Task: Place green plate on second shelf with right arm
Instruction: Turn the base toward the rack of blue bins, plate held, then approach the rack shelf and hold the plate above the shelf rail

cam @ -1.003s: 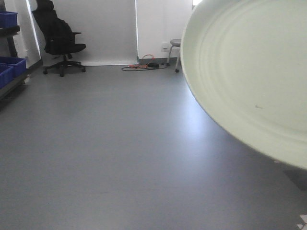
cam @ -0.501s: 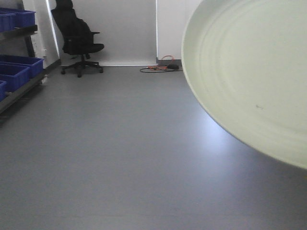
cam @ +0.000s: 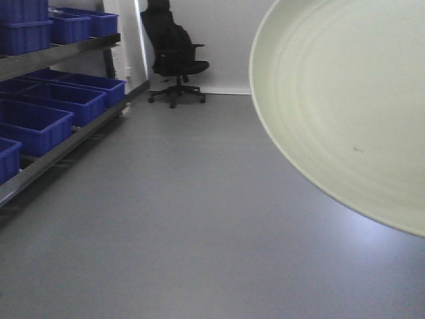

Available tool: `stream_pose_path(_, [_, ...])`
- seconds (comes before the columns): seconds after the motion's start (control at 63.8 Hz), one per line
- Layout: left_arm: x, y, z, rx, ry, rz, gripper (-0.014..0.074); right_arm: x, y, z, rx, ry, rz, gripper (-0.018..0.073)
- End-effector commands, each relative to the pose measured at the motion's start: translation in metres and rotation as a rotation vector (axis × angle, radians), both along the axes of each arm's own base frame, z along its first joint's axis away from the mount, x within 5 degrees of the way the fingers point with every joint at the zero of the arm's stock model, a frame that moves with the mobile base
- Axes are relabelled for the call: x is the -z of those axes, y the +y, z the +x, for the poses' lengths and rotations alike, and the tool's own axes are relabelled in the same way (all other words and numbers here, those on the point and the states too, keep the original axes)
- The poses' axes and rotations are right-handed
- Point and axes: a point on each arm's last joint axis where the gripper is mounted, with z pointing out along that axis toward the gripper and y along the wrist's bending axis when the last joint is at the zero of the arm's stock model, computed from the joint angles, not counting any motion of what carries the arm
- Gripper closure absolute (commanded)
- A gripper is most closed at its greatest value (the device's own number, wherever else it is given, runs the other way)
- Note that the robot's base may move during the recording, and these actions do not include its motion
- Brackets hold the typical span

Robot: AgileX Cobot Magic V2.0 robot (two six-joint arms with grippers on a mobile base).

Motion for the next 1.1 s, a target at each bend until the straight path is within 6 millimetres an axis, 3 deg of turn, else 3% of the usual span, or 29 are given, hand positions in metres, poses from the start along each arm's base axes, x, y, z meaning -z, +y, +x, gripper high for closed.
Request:
stream_pose_path(0.0, [0.0076,-0.0013,0.0011,0.015,-0.039,-0.002,0.0472,-0.0193,-0.0027,0.0018,0.034,-0.117,0.029,0.0505])
stream_pose_path(1.081, [0.0076,-0.0013,0.0011,0.015,-0.039,-0.002,0.0472,-0.0193,-0.0027,0.0018,0.034,-0.117,0.029,0.0505])
